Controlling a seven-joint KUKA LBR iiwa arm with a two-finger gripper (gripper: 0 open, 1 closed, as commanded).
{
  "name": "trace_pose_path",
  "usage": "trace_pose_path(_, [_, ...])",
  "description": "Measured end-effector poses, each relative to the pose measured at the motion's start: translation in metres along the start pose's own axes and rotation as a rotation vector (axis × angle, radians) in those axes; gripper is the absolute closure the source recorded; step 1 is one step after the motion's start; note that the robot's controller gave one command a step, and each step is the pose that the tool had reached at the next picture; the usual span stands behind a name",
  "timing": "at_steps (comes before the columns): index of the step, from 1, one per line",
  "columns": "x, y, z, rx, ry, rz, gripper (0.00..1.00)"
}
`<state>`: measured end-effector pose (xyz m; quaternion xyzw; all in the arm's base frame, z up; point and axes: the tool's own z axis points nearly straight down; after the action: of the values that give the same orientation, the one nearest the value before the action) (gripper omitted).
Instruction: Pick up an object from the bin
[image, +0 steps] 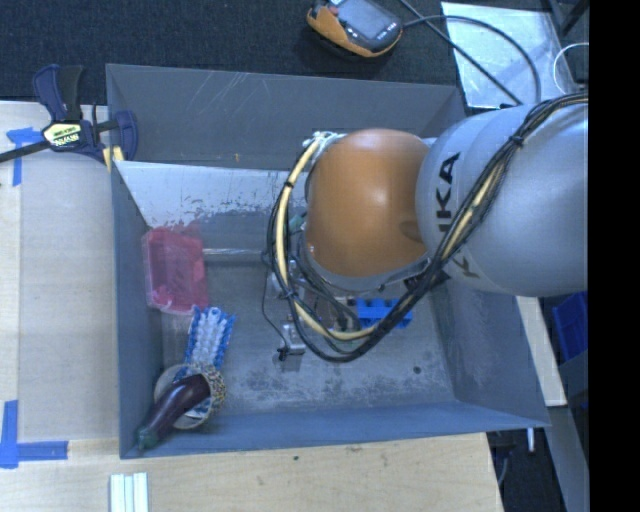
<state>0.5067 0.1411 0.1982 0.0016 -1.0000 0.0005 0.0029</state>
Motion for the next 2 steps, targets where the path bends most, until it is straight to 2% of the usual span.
trace_pose_path(1, [-0.0019, -0.0007, -0.0045, -0.002, -0.009, 0.004, 0.0])
trace_pose_path(2, [-0.0018, -0.0007, -0.0045, -0.002, -0.009, 0.002, 0.0])
